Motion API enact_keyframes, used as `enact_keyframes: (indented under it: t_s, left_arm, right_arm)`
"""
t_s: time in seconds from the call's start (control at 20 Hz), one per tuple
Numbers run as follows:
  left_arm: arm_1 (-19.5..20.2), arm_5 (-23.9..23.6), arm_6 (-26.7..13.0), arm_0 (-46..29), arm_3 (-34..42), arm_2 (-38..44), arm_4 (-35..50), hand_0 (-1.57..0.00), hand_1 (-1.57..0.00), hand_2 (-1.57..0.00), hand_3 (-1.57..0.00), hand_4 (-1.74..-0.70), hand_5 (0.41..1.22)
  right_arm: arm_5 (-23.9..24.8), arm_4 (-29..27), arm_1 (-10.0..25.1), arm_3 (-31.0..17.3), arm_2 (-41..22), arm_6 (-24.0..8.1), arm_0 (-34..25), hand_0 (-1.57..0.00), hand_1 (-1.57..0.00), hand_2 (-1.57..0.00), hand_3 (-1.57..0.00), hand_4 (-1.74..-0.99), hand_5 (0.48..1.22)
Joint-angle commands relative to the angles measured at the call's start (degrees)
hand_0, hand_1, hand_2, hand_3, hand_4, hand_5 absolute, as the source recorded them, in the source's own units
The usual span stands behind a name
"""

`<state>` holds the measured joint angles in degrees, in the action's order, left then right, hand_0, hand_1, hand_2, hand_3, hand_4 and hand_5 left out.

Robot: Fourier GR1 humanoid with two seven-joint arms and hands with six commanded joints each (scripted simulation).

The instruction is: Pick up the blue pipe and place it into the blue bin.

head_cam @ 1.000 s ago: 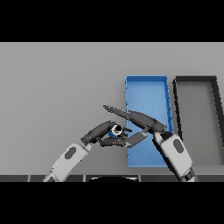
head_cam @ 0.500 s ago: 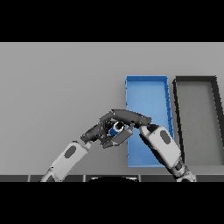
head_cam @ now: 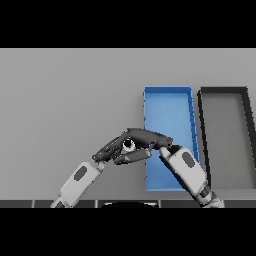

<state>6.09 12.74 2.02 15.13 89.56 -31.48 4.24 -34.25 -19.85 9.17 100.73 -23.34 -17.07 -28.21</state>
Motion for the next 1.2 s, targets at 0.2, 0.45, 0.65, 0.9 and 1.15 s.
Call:
enact_keyframes:
  t_s: [0.2,0.45,0.65,0.9,1.15]
  left_arm:
    - [4.0,2.1,1.0,2.0,0.5,-1.4,-4.5,-0.74,-0.69,-0.62,-0.68,-1.31,1.221]
    - [5.0,1.9,0.6,1.9,0.3,-2.1,-7.8,-0.24,-0.23,-0.2,-0.22,-1.0,0.93]
    - [5.3,1.6,-2.0,2.5,-0.8,-2.2,-8.8,-0.1,-0.09,-0.08,-0.09,-0.9,0.697]
    - [4.8,1.7,-2.7,1.8,-0.4,-1.5,-6.8,-0.03,-0.03,-0.03,-0.03,-0.89,0.587]
    - [4.7,1.6,-4.7,1.8,-1.3,-1.2,-6.7,-0.01,-0.01,-0.01,-0.01,-0.9,0.548]
  right_arm:
    - [0.7,-2.3,-1.9,-0.1,1.1,-1.1,0.5,-1.55,-1.55,-1.55,-1.54,-1.488,1.194]
    - [-1.5,-2.1,-3.2,1.3,2.0,-1.2,1.3,-1.56,-1.56,-1.56,-1.56,-1.494,1.212]
    - [-1.4,0.5,-4.2,0.9,2.4,-0.6,0.8,-1.57,-1.57,-1.57,-1.57,-1.496,1.217]
    - [-2.0,-0.1,-5.5,-0.3,3.5,-1.5,0.0,-1.57,-1.57,-1.57,-1.57,-1.49,1.22]
    - [0.5,-9.1,-4.9,1.9,6.1,-7.4,-1.1,-1.57,-1.57,-1.57,-1.57,-1.491,1.221]
